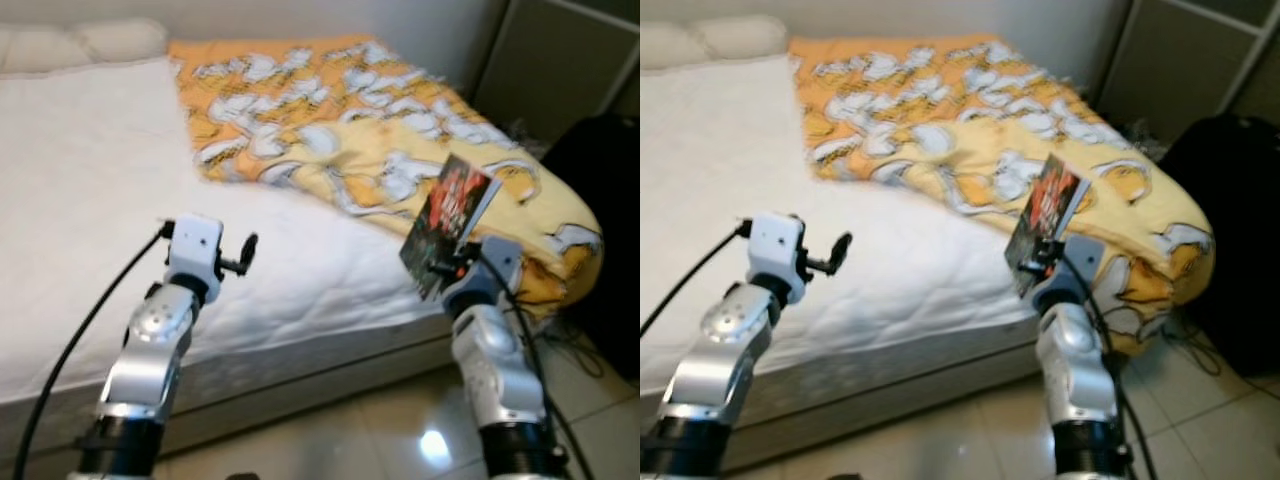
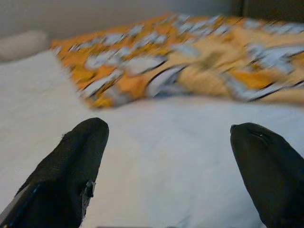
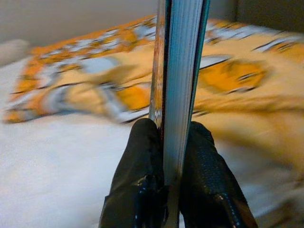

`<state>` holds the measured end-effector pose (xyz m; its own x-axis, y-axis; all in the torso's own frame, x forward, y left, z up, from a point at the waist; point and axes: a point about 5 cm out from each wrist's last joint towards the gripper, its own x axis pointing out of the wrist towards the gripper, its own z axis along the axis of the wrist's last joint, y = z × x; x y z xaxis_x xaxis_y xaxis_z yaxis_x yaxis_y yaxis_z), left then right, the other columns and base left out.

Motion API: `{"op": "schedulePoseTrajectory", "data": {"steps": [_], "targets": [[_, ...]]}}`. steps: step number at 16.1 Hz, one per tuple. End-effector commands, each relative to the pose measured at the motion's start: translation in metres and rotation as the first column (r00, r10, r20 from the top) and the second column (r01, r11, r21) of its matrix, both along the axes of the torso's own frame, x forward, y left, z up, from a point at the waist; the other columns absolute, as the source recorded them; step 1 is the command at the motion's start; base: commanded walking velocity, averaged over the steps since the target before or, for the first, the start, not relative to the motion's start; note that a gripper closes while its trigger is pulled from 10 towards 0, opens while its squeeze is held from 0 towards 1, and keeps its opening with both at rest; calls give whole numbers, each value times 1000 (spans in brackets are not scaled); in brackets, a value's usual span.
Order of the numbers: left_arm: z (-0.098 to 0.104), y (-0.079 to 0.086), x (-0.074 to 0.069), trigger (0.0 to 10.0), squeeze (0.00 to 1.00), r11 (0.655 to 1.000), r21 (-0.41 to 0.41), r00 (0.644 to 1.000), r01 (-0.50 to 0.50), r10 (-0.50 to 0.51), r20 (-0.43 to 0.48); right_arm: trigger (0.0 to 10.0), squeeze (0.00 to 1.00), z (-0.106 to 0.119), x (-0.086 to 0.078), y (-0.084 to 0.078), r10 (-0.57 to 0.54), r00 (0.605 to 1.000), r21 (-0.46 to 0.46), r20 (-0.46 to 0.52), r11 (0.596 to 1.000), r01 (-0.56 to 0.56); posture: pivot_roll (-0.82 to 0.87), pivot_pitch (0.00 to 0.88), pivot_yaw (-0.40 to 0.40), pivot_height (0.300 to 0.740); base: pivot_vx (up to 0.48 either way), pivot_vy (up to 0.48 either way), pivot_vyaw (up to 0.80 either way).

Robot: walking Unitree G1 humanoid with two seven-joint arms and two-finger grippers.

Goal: Clean up the room

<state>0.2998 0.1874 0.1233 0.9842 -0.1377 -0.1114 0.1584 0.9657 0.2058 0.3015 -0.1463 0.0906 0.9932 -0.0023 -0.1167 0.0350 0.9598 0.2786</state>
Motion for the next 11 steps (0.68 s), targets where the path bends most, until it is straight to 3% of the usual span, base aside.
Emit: {"op": "schedulePoseTrajectory", "data": {"steps": [1,11], "targets": [[1,-2,1,10000,725,1000,-9,1000,0,0,2,10000,0,13,6,4,38,998,-18,51,999,-37,41,0,-25,740,0,401,0],[3,-1,6,10000,722,1000,-7,1000,-4,4,9,10000,0,15,8,7,76,995,-72,65,995,-71,45,0,-24,740,0,399,0]]}}
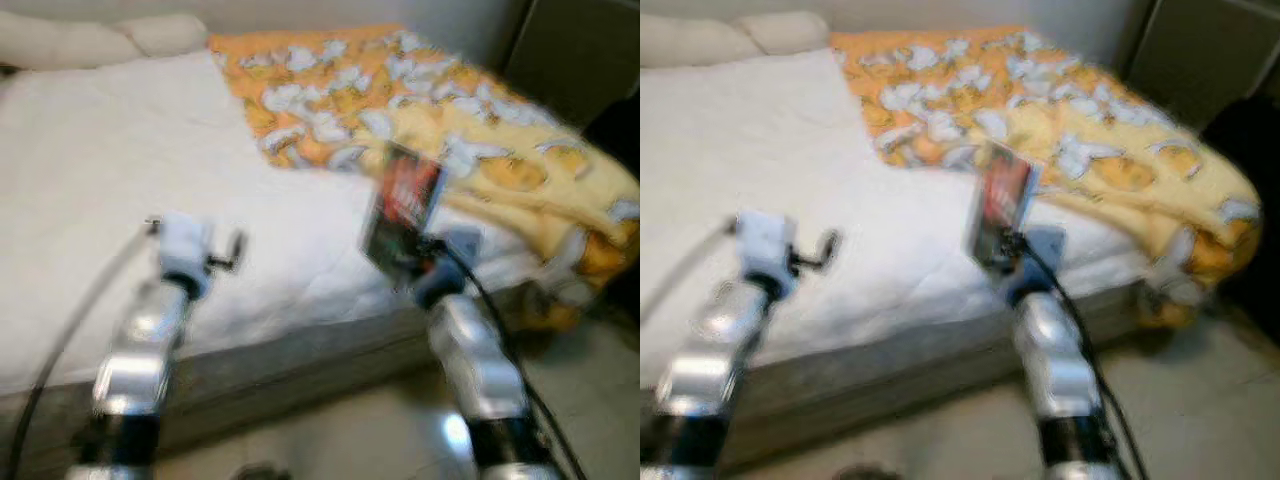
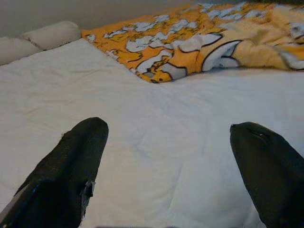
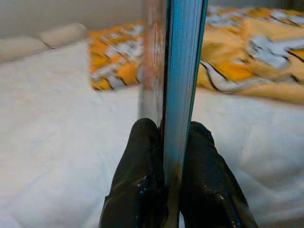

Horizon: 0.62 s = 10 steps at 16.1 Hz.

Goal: Clean up the room

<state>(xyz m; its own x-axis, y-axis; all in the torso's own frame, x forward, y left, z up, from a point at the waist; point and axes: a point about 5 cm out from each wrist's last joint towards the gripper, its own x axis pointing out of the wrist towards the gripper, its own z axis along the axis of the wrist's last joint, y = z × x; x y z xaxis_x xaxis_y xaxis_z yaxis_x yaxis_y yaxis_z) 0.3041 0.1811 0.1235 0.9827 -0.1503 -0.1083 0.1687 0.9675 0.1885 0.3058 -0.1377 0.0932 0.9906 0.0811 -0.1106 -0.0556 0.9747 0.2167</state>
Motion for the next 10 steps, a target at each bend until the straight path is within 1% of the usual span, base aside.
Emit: {"op": "schedulePoseTrajectory", "data": {"steps": [1,10], "targets": [[3,5,2,10000,722,1000,11,1000,-14,14,9,10000,0,12,4,-2,-16,998,-4,59,1000,16,45,0,-24,740,0,401,0],[2,5,2,10000,722,1000,12,1000,-12,12,11,10000,0,12,5,-2,-19,998,-11,60,1000,20,47,0,-23,740,0,400,0]]}}
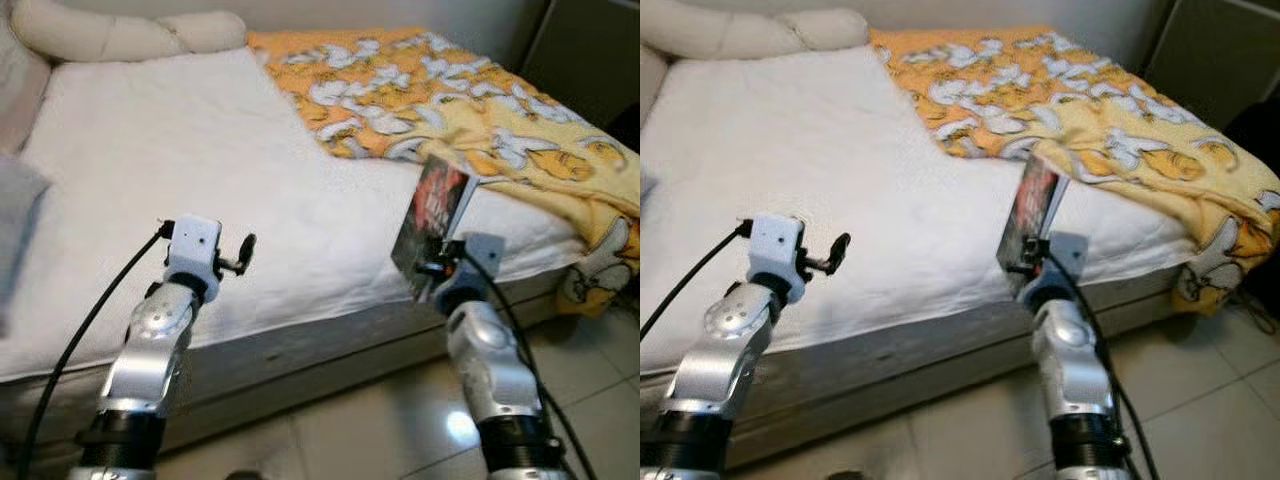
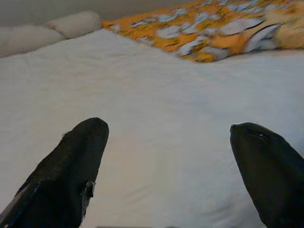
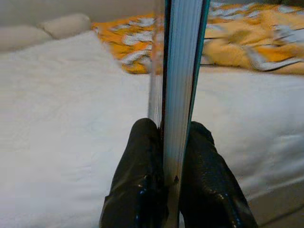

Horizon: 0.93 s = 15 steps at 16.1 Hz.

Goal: Clean up the room

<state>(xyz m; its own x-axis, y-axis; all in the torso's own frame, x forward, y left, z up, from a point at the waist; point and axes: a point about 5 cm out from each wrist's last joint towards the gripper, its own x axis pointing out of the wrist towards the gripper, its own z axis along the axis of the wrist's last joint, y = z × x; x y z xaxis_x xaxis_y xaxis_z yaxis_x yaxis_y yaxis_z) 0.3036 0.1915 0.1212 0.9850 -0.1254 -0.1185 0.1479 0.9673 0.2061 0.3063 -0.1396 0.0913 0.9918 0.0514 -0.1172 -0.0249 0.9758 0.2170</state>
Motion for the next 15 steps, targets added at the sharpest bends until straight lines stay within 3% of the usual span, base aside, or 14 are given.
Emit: {"op": "schedulePoseTrajectory", "data": {"steps": [1,7,9,15], "targets": [[5,-5,3,10000,722,1000,-7,1000,11,-11,19,10000,0,14,4,0,12,998,-14,66,1000,-11,47,0,-23,740,0,398,0],[6,-5,3,10000,714,1000,-17,1000,-1,1,27,10000,0,13,4,0,11,998,-12,60,1000,-11,48,0,-24,740,0,311,0],[7,-4,4,10000,624,1000,-2,999,-11,11,34,10000,0,13,5,1,35,998,-37,58,999,-32,48,0,-24,740,0,0,0],[13,-5,5,10000,608,1000,-6,998,-5,5,67,10000,0,13,5,3,44,997,-53,57,998,-41,49,0,-25,740,0,0,736]]}}
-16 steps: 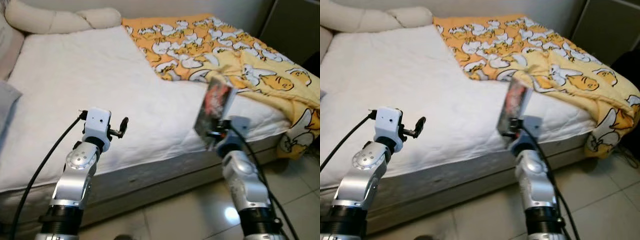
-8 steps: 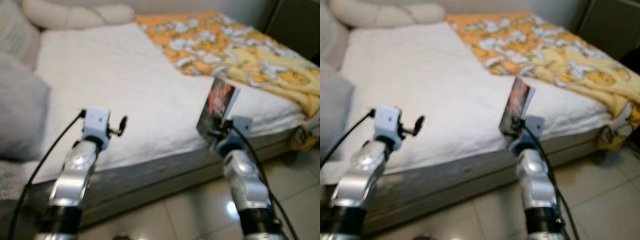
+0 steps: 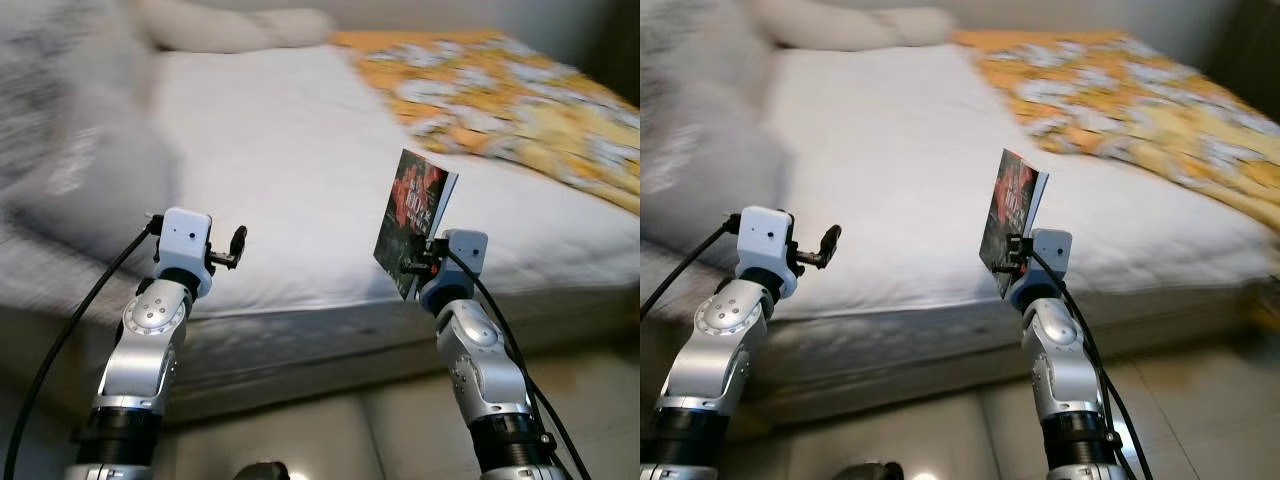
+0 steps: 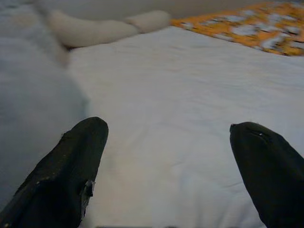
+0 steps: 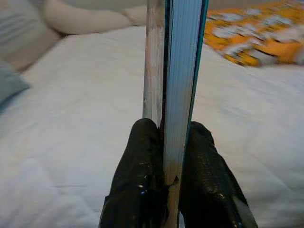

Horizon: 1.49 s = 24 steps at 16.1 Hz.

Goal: Clean up the room

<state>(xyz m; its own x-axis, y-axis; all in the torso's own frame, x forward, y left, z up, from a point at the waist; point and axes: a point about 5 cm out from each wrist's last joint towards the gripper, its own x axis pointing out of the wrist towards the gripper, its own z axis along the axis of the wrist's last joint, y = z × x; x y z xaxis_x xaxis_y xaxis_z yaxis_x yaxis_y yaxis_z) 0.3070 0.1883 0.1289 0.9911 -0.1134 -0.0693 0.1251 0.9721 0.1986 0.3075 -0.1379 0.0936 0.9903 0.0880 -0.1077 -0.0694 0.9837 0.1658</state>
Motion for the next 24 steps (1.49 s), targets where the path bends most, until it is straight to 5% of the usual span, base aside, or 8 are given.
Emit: {"op": "schedulePoseTrajectory", "data": {"steps": [1,15,24], "targets": [[5,-2,1,10000,612,1000,6,1000,11,-11,20,10000,0,11,4,0,-5,999,0,45,1000,5,48,0,-24,740,0,0,0],[3,-3,1,10000,616,1000,2,1000,16,-17,16,10000,0,9,3,1,24,999,-11,40,1000,-23,51,0,-27,740,221,0,0],[3,-2,2,10000,616,1000,-1,1000,15,-15,18,10000,0,9,3,4,58,998,-23,39,998,-57,53,0,-28,740,325,0,597]]}}
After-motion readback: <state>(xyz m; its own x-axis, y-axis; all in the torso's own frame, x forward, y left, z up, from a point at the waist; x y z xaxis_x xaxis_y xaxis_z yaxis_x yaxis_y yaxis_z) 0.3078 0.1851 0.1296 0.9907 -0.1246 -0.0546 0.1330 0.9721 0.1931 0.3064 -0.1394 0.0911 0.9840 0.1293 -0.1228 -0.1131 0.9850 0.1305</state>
